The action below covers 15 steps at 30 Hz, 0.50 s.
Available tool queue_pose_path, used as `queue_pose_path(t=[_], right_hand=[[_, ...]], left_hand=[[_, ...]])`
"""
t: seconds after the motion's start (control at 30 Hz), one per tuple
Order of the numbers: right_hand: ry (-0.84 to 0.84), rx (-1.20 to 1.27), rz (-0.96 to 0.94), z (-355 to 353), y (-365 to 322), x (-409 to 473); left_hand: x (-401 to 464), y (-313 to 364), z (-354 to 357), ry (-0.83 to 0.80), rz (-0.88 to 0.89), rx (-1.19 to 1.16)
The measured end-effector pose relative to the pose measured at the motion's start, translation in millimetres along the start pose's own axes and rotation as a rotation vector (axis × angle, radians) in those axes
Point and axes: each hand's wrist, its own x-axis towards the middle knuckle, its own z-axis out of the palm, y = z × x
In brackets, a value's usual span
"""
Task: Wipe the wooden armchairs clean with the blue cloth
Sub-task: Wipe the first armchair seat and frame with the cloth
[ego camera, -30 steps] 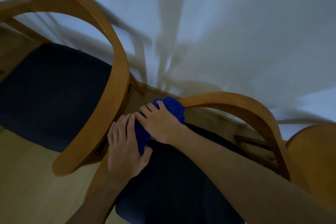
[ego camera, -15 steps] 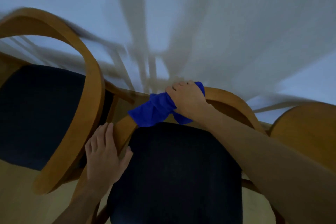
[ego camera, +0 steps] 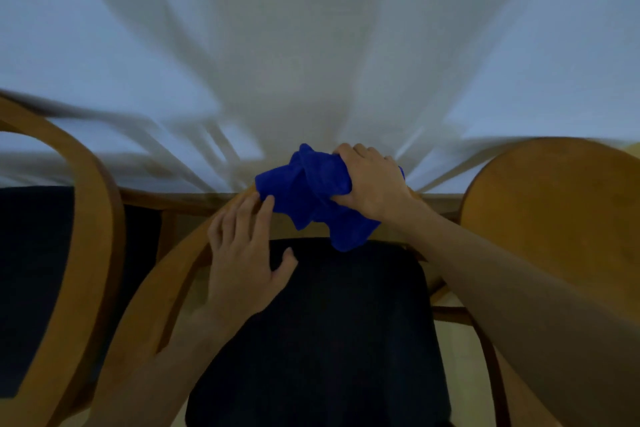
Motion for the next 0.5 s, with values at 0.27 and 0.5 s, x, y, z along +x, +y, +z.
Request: queue_pose_path(t=[0.27,0.5], right_hand=[[0.030,0.115,0.225,18.0,54.8,-44.7],[-0.062,-0.056,0.450,33.6,102.8,-131.9]], left_hand=[[35.5,51.8,4.8,-0.041,0.200,0.003],[32.5,94.5,18.2,-0.083,0.353,-0.021]])
